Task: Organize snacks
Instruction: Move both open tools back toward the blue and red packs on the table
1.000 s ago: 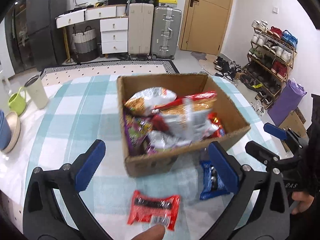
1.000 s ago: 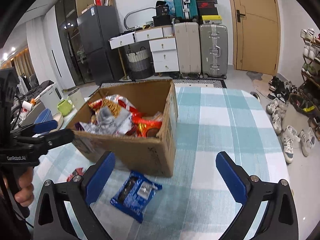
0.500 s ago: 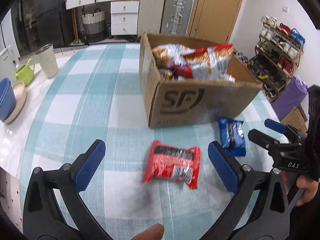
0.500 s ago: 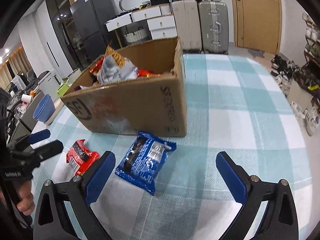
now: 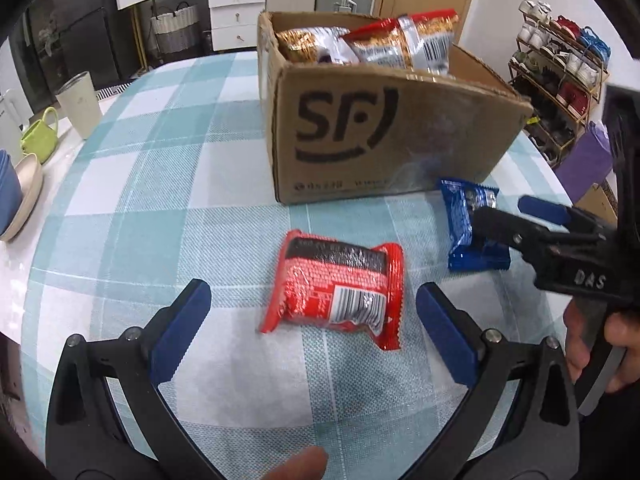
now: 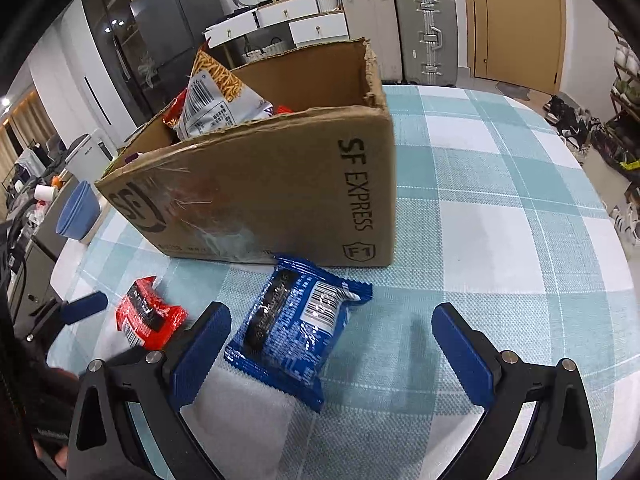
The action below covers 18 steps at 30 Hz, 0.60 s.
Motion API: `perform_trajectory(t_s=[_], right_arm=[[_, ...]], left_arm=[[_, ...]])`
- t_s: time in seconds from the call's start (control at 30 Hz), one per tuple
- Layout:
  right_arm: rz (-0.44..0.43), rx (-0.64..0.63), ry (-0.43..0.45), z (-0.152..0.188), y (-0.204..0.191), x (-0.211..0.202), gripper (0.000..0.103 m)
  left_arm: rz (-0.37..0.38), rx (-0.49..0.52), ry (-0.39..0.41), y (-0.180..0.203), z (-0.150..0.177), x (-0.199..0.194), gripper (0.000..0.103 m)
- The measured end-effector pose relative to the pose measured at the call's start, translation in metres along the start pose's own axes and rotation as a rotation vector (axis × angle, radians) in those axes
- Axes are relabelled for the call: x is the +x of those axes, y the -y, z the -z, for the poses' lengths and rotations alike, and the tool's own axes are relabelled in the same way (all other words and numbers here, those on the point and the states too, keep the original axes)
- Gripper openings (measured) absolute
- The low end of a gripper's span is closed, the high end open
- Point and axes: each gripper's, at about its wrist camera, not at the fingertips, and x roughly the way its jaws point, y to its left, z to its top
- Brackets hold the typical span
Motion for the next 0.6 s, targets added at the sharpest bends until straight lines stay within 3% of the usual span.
perform_trajectory(t_s=[0.6], right_arm=[[0.062,0.007,-0.041,0.009,0.018,0.004,0.102]], left_arm=[[-0.016,0.034,-0.051,0.001,0.006,0.023,0.102]])
